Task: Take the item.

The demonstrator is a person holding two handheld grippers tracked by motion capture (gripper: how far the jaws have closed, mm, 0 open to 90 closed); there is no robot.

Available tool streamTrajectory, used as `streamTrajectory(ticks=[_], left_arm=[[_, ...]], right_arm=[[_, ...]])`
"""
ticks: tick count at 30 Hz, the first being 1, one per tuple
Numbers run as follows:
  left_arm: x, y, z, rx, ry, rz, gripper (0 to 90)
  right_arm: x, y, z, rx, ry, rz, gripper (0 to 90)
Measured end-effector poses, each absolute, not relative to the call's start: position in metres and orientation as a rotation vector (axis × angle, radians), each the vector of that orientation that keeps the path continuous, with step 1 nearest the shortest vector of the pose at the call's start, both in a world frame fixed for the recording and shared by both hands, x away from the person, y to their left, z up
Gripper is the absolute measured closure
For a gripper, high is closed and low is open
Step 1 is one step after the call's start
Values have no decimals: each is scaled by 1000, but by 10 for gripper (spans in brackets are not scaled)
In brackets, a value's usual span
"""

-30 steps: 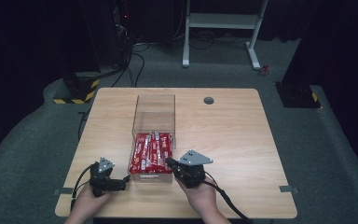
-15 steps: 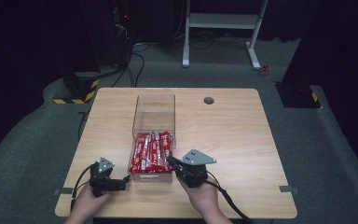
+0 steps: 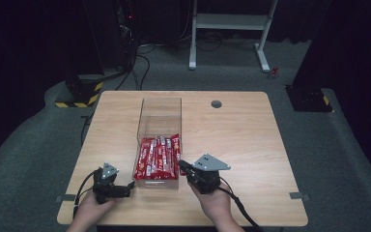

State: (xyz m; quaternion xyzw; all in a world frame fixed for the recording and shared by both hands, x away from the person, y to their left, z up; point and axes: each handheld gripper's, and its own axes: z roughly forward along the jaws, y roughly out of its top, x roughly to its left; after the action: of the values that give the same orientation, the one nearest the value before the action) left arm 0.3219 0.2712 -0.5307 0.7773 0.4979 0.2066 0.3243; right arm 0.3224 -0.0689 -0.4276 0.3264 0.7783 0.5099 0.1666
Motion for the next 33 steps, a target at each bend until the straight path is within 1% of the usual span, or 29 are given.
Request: streamTrajectory(ticks=[33], left_arm=[[323, 271, -531, 2045, 1297, 538, 6]], right_arm=[[331, -116, -426, 1038, 2113, 1410, 900]])
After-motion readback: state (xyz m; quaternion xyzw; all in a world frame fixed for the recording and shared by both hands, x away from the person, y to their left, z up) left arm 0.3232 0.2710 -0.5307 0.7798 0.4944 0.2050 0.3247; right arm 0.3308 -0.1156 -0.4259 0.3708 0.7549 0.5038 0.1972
